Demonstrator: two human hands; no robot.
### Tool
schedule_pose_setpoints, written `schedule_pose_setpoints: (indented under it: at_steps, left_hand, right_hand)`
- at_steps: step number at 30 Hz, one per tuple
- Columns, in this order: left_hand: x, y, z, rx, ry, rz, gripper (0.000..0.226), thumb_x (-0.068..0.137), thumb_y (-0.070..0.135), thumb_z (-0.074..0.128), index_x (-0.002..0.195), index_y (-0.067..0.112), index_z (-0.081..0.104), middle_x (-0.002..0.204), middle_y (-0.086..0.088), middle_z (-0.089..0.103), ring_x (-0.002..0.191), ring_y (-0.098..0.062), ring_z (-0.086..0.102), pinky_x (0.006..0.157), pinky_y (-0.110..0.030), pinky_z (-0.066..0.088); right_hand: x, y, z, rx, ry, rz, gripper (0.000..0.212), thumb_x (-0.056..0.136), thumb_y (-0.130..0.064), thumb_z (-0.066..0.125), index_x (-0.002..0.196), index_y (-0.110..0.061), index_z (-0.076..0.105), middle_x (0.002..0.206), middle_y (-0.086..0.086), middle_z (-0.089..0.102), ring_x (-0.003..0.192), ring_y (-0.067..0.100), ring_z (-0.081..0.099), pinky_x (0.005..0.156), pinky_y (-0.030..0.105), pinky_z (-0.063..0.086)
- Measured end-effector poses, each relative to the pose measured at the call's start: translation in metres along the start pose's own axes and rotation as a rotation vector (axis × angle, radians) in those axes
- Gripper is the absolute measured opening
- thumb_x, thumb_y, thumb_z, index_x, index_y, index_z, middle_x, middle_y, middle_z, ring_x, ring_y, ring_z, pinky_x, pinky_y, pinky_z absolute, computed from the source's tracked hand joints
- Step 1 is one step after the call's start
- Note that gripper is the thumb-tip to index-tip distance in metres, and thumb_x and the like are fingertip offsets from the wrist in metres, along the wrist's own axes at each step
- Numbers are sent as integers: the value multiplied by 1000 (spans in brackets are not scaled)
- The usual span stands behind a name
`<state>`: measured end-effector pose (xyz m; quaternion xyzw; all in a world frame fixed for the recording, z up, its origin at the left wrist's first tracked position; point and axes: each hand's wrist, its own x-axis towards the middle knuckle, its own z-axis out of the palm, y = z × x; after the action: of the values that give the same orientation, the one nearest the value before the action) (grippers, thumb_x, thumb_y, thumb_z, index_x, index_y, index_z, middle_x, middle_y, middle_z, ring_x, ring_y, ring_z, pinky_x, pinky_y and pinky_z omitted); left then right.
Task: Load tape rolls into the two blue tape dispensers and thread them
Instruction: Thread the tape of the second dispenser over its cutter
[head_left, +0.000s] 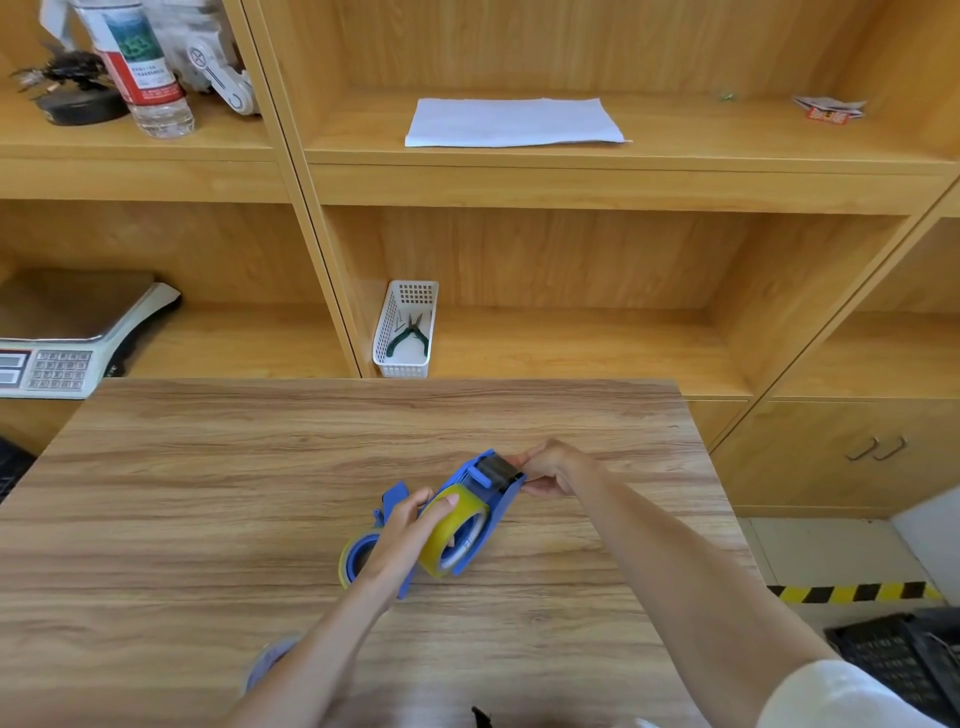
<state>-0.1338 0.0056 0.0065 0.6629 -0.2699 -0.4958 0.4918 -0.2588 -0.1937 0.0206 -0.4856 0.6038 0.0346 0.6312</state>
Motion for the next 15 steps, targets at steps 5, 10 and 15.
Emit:
schedule_pose_setpoints:
  at_steps: [5, 10, 15]
  left_hand:
    - [-1, -3, -5, -25, 42, -16, 56, 82, 53, 69, 111, 5, 61, 73, -2, 67, 62, -10, 67, 63, -23, 48]
    - [3, -6, -5, -24, 61, -39, 65, 90, 46, 66, 126, -6, 49, 66, 0, 70, 62, -9, 67, 65, -25, 47]
    - [7, 0, 6, -186, 137, -126, 34, 85, 44, 70, 92, 10, 66, 65, -1, 68, 65, -15, 63, 72, -30, 48]
  right_hand:
    - [-5, 1, -1, 105, -45, 12, 24, 84, -7, 73, 109, -8, 70, 105, 11, 72, 79, 13, 70, 62, 20, 58]
    - [-11, 0, -2, 67, -59, -23, 12, 91, -3, 62, 90, -13, 70, 94, 8, 70, 79, 14, 68, 66, 21, 58]
    - [-11, 4, 5, 104, -153, -64, 25, 103, -10, 37, 98, -14, 61, 96, 3, 67, 101, 26, 68, 75, 30, 55]
